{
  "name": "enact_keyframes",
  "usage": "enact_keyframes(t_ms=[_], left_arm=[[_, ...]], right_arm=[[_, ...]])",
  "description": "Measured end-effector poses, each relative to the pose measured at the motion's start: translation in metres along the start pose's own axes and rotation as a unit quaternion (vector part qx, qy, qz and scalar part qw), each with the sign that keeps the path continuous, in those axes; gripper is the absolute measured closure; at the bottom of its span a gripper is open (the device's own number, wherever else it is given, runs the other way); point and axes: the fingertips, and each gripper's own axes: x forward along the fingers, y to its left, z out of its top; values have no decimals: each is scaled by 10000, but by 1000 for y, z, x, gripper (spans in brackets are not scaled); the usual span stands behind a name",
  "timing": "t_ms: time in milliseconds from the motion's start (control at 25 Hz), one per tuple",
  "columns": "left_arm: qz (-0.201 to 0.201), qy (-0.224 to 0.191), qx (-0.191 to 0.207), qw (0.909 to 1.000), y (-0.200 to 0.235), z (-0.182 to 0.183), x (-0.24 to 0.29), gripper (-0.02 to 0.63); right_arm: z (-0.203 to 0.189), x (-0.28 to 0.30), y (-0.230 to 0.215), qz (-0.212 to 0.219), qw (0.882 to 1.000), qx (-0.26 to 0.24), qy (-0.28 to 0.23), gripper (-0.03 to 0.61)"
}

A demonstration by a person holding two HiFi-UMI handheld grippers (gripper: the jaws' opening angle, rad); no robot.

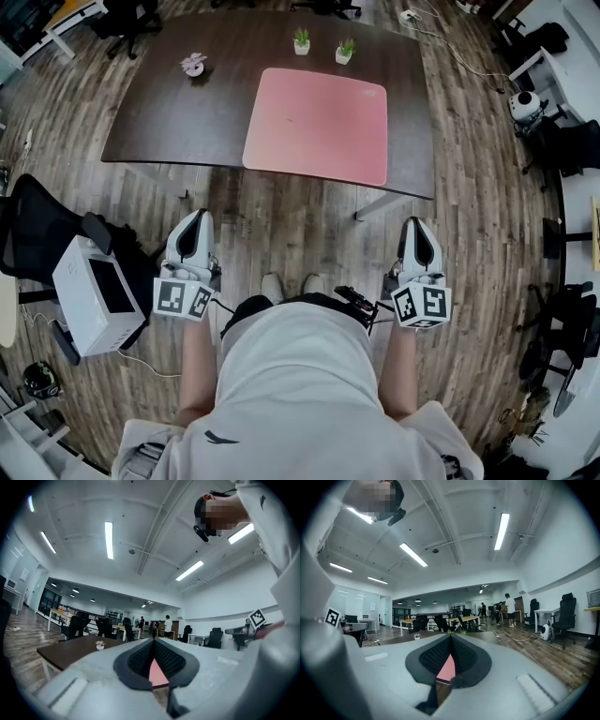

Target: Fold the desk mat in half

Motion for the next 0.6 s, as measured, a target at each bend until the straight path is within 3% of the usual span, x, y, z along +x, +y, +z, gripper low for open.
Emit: enact_keyframes(t_ms=[600], left_arm=[[-180,124,-115,9997,31,-1,5,614]], right_arm=[[-5,10,23,-246,9996,-14,121,578]])
